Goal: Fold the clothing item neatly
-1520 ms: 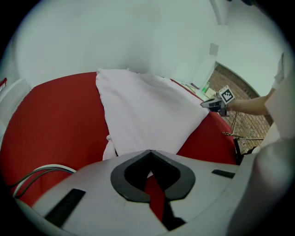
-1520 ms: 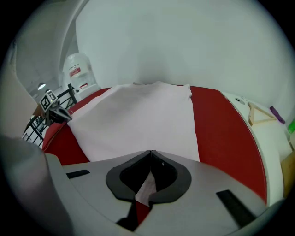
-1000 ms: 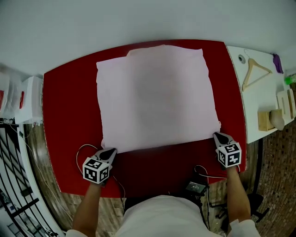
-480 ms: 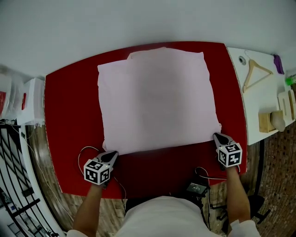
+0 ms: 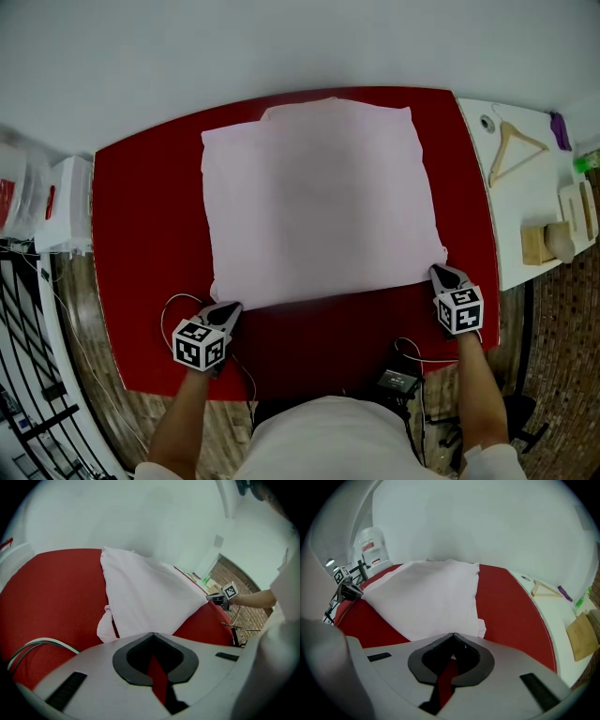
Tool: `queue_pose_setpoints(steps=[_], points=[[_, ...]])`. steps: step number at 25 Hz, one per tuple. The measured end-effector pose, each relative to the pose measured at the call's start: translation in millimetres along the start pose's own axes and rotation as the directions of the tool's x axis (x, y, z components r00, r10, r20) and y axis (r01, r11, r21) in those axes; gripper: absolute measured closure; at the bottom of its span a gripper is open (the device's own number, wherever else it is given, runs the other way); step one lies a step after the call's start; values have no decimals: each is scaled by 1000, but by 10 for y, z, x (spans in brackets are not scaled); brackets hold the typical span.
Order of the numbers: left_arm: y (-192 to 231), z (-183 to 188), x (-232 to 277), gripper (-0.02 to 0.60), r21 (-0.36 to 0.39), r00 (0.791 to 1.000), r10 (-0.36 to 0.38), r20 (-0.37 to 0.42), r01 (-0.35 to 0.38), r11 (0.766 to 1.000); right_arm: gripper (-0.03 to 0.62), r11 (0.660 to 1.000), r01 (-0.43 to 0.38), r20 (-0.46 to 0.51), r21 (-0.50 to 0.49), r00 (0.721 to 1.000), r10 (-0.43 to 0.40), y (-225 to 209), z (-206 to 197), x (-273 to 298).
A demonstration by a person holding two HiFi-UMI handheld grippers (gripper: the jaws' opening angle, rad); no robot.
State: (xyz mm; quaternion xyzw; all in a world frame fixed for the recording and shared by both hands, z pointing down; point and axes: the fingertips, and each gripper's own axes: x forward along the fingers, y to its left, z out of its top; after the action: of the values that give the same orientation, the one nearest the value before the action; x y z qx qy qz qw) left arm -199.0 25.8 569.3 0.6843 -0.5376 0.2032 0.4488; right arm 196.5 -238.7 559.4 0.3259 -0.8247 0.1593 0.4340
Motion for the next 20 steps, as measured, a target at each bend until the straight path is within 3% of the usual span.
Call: queue_pose_setpoints(steps=[5,12,16,20], points=[[-11,7,28,577,45,1000,15,8,-15,999,579,1000,-22,-36,-7,999,22,-19,3,36],[-37,0,63,577,89,999,45,25,-47,995,580,998,3,-106,61,994,4,-57,-40,59],[26,45,56,577,54,995,73,69,-77,996,580,998,5,-96,55,995,1,-48,7,66],[81,67,31,577,-56,981,137,136,-130,990,580,999,-22,-45,42,999,24,-42,55,99]])
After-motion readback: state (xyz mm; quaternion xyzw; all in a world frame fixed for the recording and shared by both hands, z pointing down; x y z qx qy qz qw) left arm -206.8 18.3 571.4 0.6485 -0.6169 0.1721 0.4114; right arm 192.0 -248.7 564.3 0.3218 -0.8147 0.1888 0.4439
